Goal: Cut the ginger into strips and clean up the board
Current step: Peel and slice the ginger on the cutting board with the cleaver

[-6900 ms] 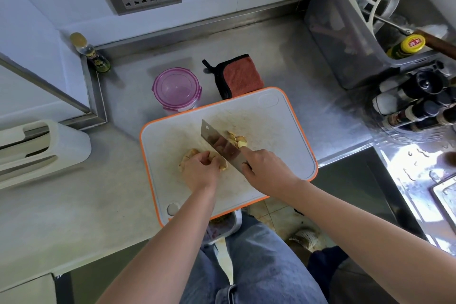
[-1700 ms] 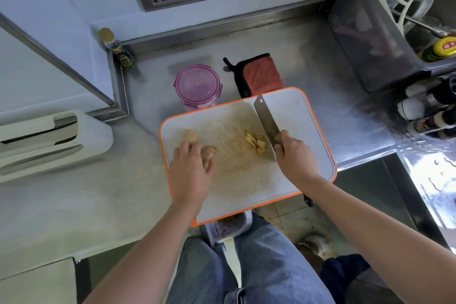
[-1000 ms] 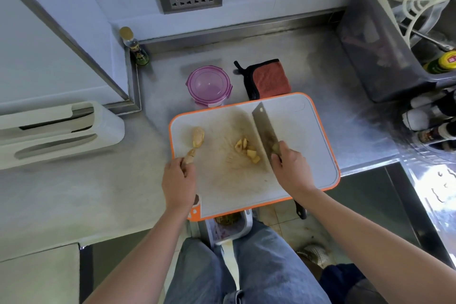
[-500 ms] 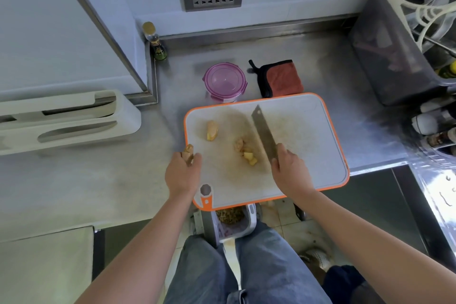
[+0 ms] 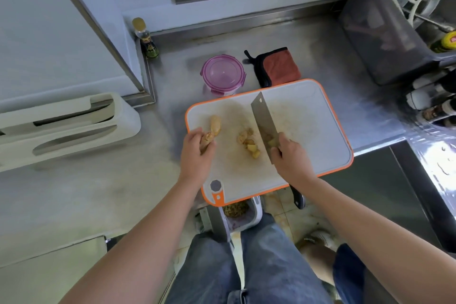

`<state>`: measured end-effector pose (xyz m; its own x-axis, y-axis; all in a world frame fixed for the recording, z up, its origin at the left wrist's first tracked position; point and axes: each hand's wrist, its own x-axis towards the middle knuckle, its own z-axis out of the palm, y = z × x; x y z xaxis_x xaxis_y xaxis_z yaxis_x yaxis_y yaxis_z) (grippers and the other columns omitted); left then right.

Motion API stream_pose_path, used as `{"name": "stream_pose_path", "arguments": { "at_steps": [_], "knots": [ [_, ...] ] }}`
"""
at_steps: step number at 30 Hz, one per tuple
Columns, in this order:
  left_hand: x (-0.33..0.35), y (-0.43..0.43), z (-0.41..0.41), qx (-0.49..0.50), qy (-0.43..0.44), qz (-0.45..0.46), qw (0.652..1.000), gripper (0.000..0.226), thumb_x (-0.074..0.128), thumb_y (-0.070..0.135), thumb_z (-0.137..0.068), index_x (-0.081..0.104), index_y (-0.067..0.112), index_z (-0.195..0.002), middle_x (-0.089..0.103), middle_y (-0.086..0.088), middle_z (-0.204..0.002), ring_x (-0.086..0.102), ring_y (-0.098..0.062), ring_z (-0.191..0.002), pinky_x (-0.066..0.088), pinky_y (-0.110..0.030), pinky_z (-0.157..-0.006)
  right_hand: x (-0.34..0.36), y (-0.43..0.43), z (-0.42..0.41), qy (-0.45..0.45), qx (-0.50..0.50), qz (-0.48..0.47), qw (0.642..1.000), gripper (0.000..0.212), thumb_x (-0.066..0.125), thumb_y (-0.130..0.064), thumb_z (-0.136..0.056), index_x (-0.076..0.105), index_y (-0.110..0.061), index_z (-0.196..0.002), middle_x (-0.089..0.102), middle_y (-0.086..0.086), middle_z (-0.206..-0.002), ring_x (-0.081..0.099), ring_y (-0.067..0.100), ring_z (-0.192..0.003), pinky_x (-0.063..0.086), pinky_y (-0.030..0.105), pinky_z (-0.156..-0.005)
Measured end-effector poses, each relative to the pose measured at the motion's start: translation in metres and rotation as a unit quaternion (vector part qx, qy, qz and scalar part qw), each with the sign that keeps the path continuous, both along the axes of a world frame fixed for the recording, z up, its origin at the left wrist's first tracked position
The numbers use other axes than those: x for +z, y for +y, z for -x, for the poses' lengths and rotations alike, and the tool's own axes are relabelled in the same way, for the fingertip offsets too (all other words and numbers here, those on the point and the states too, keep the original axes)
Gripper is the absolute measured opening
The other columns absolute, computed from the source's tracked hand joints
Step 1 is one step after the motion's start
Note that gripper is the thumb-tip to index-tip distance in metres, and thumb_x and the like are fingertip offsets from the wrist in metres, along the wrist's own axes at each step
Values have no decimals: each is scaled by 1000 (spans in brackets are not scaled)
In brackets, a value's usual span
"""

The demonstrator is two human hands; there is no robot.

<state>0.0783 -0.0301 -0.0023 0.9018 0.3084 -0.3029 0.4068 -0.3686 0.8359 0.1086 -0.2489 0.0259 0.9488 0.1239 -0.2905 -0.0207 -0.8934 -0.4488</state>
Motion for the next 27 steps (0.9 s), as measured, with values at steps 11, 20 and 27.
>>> {"name": "stream_pose_path", "arguments": {
  "at_steps": [11, 20, 27],
  "knots": [
    [-6, -21, -49, -104, -33, -148, 983, 25, 66, 7, -87, 68, 0, -110, 54, -14, -122, 55, -28, -111, 29, -12, -88, -2, -22, -16, 42, -19, -58, 997, 22, 43, -15, -95, 32, -15, -76, 56, 12, -72, 61, 32, -61, 43, 42, -50],
    [-7, -72, -111, -172, -95, -157, 968, 25, 66, 11, -85, 68, 0, -108, 55, -12, -126, 51, -28, -120, 38, -30, -102, -2, -62, -49, 56, -41, -66, 995, 22, 43, -13, -95, 35, -15, -75, 52, 11, -67, 62, 33, -62, 40, 39, -50],
    [-17, -91, -127, -218, -23, -157, 963, 34, 64, 16, -91, 62, -1, -120, 29, -10, -156, 31, -23, -142, 26, -28, -111, -6, -83, -66, 56, -39, -69, 995, 33, 43, -11, -95, 27, -23, -69, 50, 7, -64, 62, 32, -61, 35, 34, -47]
  ]
}}
